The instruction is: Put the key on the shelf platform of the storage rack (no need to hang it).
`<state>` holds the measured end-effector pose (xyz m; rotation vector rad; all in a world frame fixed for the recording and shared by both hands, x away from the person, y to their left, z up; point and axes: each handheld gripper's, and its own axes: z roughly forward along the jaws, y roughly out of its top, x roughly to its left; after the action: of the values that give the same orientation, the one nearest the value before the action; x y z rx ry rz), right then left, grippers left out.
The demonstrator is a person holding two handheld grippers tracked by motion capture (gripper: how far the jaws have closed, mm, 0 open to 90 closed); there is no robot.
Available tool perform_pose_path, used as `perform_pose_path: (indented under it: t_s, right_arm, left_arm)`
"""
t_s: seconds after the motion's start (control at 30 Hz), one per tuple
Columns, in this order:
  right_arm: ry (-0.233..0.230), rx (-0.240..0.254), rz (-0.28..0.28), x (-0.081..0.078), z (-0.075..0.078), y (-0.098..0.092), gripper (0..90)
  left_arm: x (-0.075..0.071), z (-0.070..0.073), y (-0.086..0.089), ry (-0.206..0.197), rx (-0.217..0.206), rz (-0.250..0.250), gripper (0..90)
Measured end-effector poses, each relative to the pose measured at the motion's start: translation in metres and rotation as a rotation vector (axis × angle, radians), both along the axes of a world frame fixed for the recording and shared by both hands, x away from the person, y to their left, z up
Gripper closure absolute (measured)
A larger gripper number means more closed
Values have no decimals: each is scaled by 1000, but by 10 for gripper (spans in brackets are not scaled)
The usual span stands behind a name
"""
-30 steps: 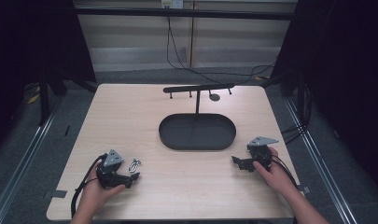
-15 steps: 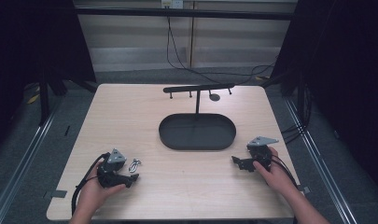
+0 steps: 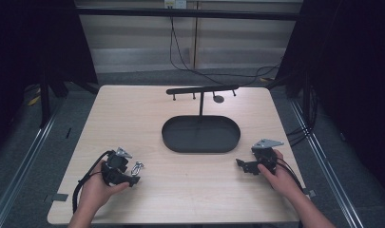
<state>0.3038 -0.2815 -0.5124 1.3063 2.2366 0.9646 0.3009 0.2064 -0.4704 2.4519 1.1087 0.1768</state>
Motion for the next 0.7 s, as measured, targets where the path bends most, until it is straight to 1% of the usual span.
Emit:
perform_pose_path:
  t_s: [0.13,0.2,0.27,0.33,0.4,0.43,0.6,0.7]
  right_arm:
    - [0,0,0,0,0,0,155]
    - [0,0,0,0,0,0,155]
    - [0,0,0,0,0,0,155]
    - [-1,-1,1,0,0,0,155]
    - [0,0,0,0,0,0,155]
    - [0,0,0,0,0,0,155]
    - [0,0,0,0,0,0,155]
    - [0,0,0,0,0,0,155]
  left_arm:
    - [9,2,-6,32,25,20,384]
    - [10,2,-6,35,29,19,388]
    - [14,4,-8,49,26,39,398]
    - [16,5,-10,58,25,48,406]
    - [19,7,-11,63,34,54,409]
    - [21,7,-12,64,36,49,412]
    - [27,6,-17,81,41,59,412]
    - [30,6,-20,87,55,54,411]
